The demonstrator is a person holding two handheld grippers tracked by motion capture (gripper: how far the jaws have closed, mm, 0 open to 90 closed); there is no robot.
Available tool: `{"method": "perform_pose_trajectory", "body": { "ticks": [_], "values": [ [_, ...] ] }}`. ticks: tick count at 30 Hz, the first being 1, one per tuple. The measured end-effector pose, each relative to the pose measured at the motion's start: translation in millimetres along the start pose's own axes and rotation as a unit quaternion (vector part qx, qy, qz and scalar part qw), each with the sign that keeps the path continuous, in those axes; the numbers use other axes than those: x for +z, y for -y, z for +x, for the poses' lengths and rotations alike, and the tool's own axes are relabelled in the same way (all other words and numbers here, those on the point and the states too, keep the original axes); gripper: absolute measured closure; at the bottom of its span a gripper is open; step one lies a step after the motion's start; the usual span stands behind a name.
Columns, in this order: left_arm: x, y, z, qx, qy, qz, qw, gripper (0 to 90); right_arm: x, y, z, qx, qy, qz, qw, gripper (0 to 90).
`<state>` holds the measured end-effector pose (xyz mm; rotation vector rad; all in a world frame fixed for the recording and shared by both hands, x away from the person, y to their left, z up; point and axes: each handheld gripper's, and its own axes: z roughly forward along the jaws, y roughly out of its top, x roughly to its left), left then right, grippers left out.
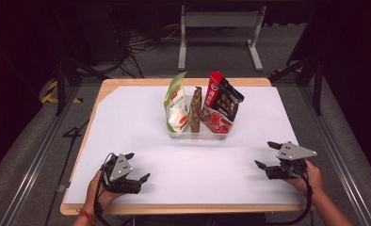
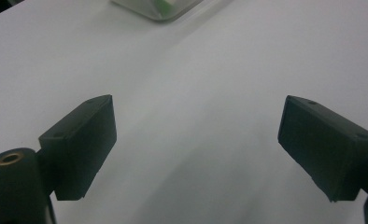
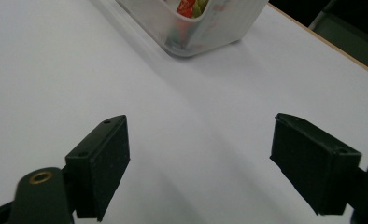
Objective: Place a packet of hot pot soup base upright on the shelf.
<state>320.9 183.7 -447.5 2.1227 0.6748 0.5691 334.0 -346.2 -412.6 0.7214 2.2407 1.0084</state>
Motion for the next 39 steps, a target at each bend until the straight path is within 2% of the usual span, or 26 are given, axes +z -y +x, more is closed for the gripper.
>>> {"method": "perform_pose_trajectory", "body": {
  "ticks": [5, 7, 11, 12, 19, 23, 25, 27, 32, 35, 39],
  "values": [
    [0.3, -0.2, -0.7, 0.000, 0.002, 0.000, 1.0000, 12.2, -6.7, 7.7, 0.2, 0.010, -0.003, -0.005, 0.9999, 19.8],
    [0.4, 0.0, -1.0, -0.001, 0.002, 0.000, 1.0000, 12.2, -9.6, 12.1, 1.3, 0.008, 0.000, -0.003, 1.0000, 18.7],
    [0.5, 0.0, -1.3, -0.001, 0.002, 0.000, 1.0000, 12.2, -15.7, 21.1, 1.8, 0.019, 0.007, -0.004, 0.9998, 18.5],
    [0.6, -0.2, -1.8, 0.001, 0.002, 0.001, 1.0000, 12.1, -19.6, 25.5, 2.1, 0.028, 0.010, -0.004, 0.9996, 18.5],
    [-0.4, 0.1, -2.0, 0.001, 0.007, 0.000, 1.0000, 11.9, -28.5, 35.6, 3.0, 0.042, 0.017, -0.003, 0.9990, 18.2],
    [-1.4, -0.2, -2.2, -0.001, 0.009, -0.006, 0.9999, 11.7, -36.2, 40.5, 3.3, 0.043, 0.034, -0.017, 0.9983, 18.2],
    [-1.1, -1.0, -2.9, 0.006, 0.008, -0.004, 0.9999, 11.6, -40.0, 44.6, 2.7, 0.043, 0.042, -0.021, 0.9980, 18.2],
    [-1.7, -1.8, -3.8, 0.006, 0.008, -0.003, 0.9999, 11.5, -41.3, 48.2, 1.1, 0.053, 0.041, -0.019, 0.9975, 17.7],
    [-2.6, -2.9, -4.2, 0.004, 0.006, -0.006, 1.0000, 11.5, -43.9, 50.4, -0.5, 0.050, 0.049, -0.021, 0.9973, 17.6],
    [-0.7, -4.0, -3.7, 0.004, 0.005, -0.004, 1.0000, 11.5, -44.3, 53.6, -1.0, 0.059, 0.045, -0.020, 0.9970, 17.5],
    [3.0, -5.3, -3.7, 0.008, 0.010, -0.002, 0.9999, 11.5, -39.9, 55.5, 4.5, 0.042, 0.045, -0.003, 0.9981, 17.4]
  ]
}}
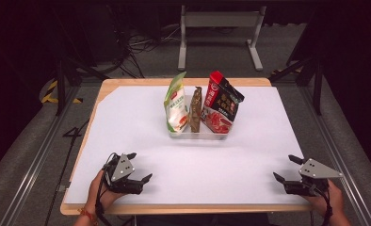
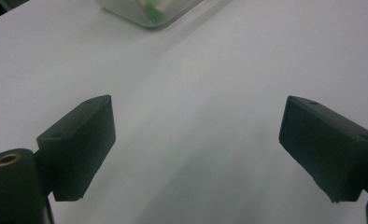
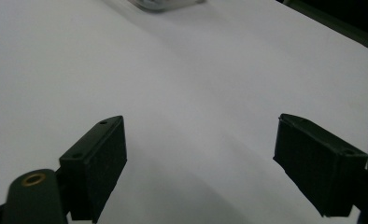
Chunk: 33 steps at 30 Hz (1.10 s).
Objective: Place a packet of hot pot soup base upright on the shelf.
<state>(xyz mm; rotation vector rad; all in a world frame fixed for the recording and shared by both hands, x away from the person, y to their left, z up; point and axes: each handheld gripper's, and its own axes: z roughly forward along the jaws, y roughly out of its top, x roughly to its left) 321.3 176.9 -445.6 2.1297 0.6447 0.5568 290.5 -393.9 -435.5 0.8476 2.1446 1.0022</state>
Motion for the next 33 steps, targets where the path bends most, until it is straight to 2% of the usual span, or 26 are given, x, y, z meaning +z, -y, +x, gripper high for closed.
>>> {"method": "perform_pose_trajectory", "body": {
  "ticks": [6, 11, 33],
  "values": [
    [0.1, 2.1, 0.6, 0.000, 0.004, -0.001, 1.0000, 11.5, 0.3, -2.6, 4.8, -0.008, 0.002, 0.002, 1.0000, 17.4],
    [-1.7, 0.9, 2.3, -0.002, 0.002, -0.008, 1.0000, 11.5, -0.8, -1.6, 6.1, -0.003, 0.006, 0.003, 1.0000, 17.4],
    [-0.7, 4.6, 6.6, -0.013, -0.003, 0.000, 0.9999, 11.5, 4.7, -3.8, 5.5, -0.005, 0.003, 0.001, 1.0000, 17.4]
  ]
}}
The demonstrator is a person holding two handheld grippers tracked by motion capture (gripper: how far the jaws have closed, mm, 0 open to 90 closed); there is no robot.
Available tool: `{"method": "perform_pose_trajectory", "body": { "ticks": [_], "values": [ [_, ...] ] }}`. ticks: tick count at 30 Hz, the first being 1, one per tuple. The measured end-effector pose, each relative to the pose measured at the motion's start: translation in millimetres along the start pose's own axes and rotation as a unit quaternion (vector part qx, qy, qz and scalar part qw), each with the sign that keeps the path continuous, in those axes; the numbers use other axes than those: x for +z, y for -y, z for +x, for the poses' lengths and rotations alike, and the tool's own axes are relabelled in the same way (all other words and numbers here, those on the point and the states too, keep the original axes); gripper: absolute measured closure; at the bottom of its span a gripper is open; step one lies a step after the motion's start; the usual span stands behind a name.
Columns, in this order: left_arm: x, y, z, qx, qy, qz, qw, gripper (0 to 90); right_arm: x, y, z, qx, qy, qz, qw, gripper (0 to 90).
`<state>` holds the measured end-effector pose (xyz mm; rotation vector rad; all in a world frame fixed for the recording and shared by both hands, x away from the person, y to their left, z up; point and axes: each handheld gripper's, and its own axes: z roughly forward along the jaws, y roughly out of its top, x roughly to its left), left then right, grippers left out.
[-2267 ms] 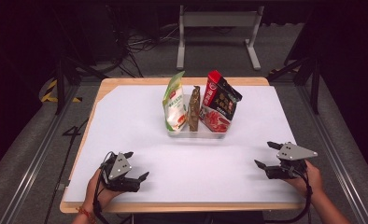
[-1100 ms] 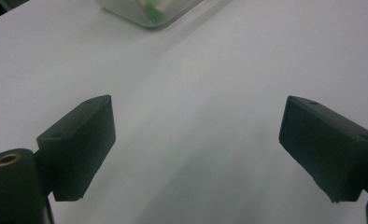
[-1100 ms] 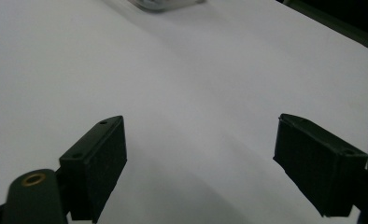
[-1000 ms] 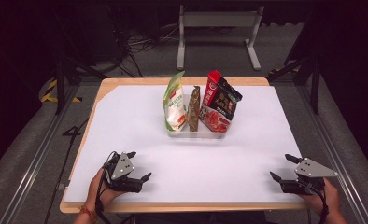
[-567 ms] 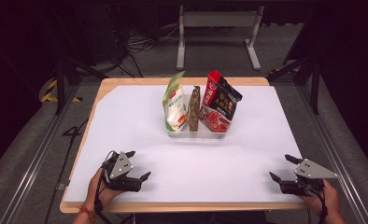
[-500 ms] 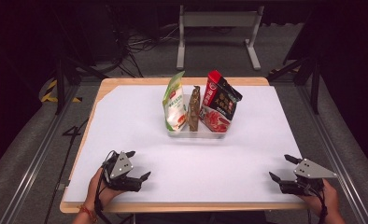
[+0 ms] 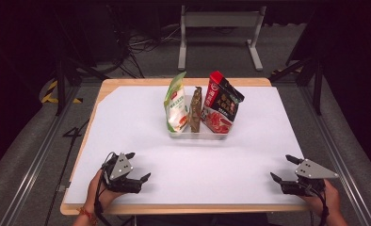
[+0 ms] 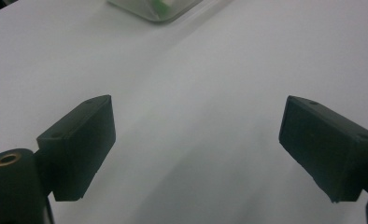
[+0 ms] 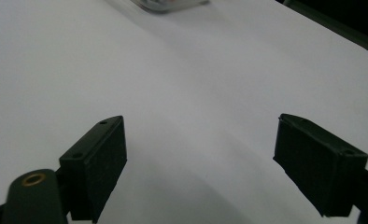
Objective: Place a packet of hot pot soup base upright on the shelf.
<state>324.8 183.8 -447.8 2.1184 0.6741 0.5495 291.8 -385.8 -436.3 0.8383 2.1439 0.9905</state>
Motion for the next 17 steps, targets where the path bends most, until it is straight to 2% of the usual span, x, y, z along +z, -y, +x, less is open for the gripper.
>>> {"method": "perform_pose_trajectory", "body": {
  "ticks": [5, 17],
  "values": [
    [0.1, 0.5, 3.5, -0.009, 0.000, -0.004, 1.0000, 11.5, 0.7, -0.3, -0.5, 0.000, 0.001, 0.000, 1.0000, 17.4],
    [0.9, 0.4, 6.9, -0.012, 0.003, -0.009, 0.9999, 11.5, -1.9, -0.8, -0.8, 0.007, 0.004, -0.007, 0.9999, 17.4]
  ]
}}
